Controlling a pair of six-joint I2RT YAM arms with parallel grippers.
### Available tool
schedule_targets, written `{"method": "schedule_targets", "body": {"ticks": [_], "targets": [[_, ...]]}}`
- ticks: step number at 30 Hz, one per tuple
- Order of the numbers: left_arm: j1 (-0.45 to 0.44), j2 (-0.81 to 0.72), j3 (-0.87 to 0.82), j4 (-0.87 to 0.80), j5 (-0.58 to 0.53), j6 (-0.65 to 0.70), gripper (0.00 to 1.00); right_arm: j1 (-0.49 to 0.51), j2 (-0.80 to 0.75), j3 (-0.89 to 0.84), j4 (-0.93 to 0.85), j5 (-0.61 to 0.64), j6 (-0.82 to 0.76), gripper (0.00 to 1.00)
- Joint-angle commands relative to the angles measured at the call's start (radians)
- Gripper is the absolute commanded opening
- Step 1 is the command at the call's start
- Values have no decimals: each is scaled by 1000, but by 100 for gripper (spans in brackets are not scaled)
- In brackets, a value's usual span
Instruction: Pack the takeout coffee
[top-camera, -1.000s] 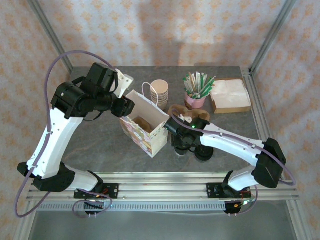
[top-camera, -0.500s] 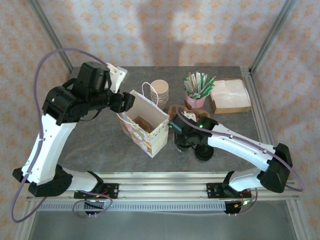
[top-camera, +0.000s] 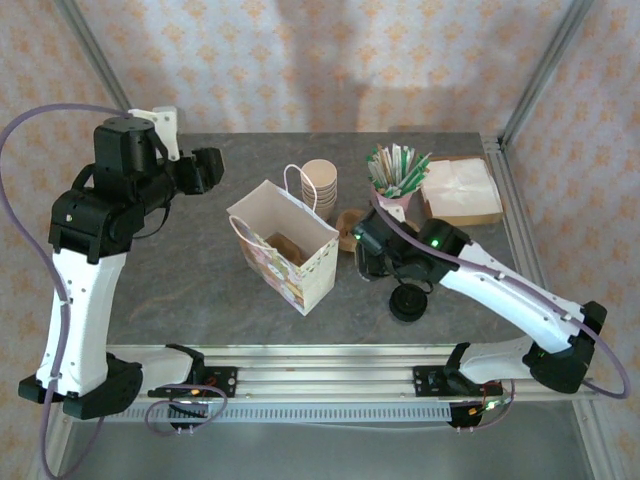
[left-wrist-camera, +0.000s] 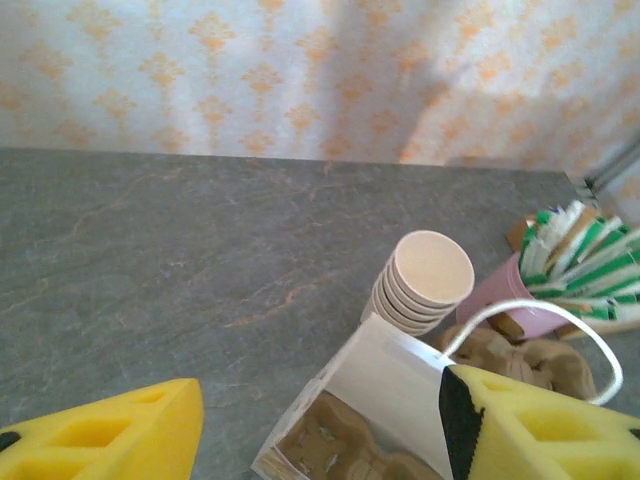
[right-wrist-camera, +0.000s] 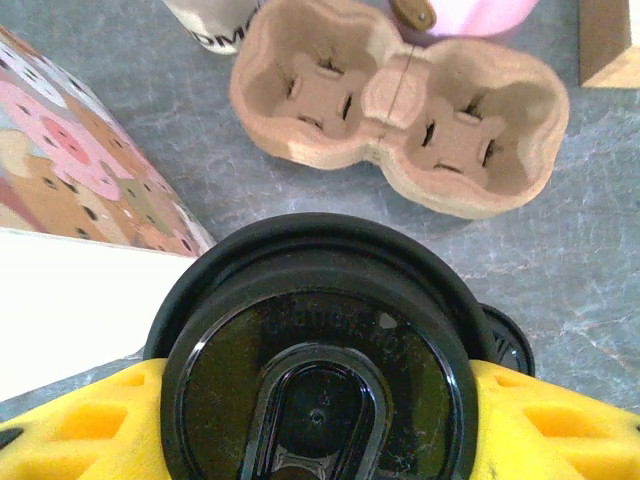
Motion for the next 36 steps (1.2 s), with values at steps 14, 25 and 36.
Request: {"method": "schedule_targets", "body": {"ticks": [14,25,36], "targets": [[364,33,-323,281,424,-276,66,4,-25,389,-138,93,-201,56],[364,117,-495,317,313,-246,63,11,89,621,-133,14,-319,54],[291,298,-613,365,270,-207,59,60,233,833,-143,-79,-386,54]]}}
